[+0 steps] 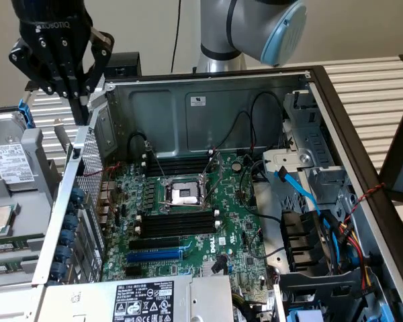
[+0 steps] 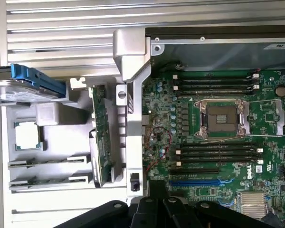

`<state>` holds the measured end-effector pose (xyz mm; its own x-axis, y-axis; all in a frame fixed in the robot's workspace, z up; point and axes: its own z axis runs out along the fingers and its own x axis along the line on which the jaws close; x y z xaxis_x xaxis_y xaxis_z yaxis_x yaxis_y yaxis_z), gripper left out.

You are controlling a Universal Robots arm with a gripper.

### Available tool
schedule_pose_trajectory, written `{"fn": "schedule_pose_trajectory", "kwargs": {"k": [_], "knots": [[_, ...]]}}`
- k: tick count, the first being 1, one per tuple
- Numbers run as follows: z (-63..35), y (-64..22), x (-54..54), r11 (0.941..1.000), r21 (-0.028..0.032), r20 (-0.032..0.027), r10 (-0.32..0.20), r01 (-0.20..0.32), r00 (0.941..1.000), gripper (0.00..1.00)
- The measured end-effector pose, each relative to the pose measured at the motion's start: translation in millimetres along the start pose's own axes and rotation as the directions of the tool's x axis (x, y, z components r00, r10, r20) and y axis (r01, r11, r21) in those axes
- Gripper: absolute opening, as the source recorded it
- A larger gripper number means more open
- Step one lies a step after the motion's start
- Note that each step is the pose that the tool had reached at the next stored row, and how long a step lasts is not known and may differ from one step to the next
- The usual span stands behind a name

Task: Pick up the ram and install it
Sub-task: 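Reach for the ram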

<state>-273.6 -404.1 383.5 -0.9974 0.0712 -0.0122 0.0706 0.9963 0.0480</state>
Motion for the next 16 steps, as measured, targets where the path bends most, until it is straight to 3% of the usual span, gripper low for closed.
{"fn": "schedule_pose_trajectory", "kwargs": {"k": [9,16], "knots": [[7.2,-3.8,40.7,1.0000,0.0024,-0.0010,0.000,0.000,1.0000,0.10],[16.6,-6.6,72.5,1.0000,0.0045,-0.0055,0.000,0.000,1.0000,0.10]]}}
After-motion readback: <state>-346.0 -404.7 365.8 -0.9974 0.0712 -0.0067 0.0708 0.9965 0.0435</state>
